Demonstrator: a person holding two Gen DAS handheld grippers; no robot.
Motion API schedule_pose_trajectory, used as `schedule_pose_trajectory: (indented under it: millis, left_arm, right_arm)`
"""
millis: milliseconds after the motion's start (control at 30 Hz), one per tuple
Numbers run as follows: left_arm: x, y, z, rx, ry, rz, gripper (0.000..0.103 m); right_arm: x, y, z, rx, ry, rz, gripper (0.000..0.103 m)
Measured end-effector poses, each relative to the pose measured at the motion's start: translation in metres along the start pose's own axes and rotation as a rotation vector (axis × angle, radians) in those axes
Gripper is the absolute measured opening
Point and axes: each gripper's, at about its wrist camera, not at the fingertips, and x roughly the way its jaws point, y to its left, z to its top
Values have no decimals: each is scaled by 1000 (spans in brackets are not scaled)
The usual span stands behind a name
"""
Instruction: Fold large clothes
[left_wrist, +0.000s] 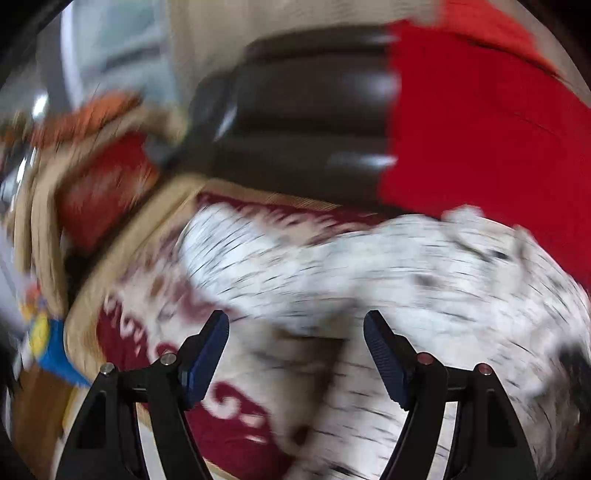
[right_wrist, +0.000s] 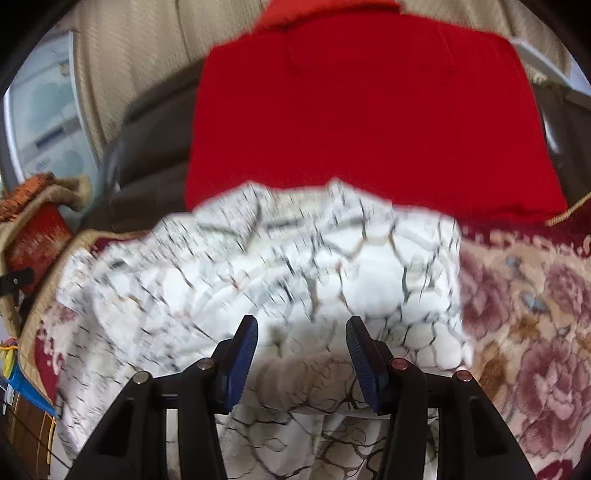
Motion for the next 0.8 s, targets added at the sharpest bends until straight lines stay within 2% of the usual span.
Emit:
schedule_pose_trajectory:
  millis: [67,100,200,367,400,500,567,600,633,667,733,800]
  left_arm:
    - [31,43,9,-95,52,52,76]
    - [44,61,14,-135,73,54,76]
    - [77,101,25,-236,138,30,76]
    - [130,133,38,-410,221,-67,76]
    - [138,134,38,-434,241,-96,76]
    - [168,146,34,-595,313,-168,76]
    - [178,152,31,-686,316,-234,76]
    - [180,154,30,-725,308,-256,73]
    - [181,156,28,-769,285,-288,57]
    - [182,155,28,-790,274,-314,46]
    - [184,151,31,-804,263,-357,17]
    - [177,144,37,-772,209,-363,8]
  right_arm:
    - [17,-3,-3,2,70,-16,56]
    - [20,-2,-4,-7,74,-24,56]
    - [9,5,-3,-47,10,-26,56]
    - [-14,-3,-1,-13,-121,-6,56]
    - [-15,-5,-1,-4,-132,-8,56]
    - [-15,-7,2,10,-154,-14,56]
    - [-13,-8,5,10,-155,-15,56]
    - [-12,-7,4,4,-154,-21,56]
    - [-12,-7,4,1,-155,-24,56]
    - [-12,-7,3,-4,-157,-27,56]
    - [-12,-6,2,-9,-157,-33,56]
    - [-14,-8,2,-4,-163,-38,56]
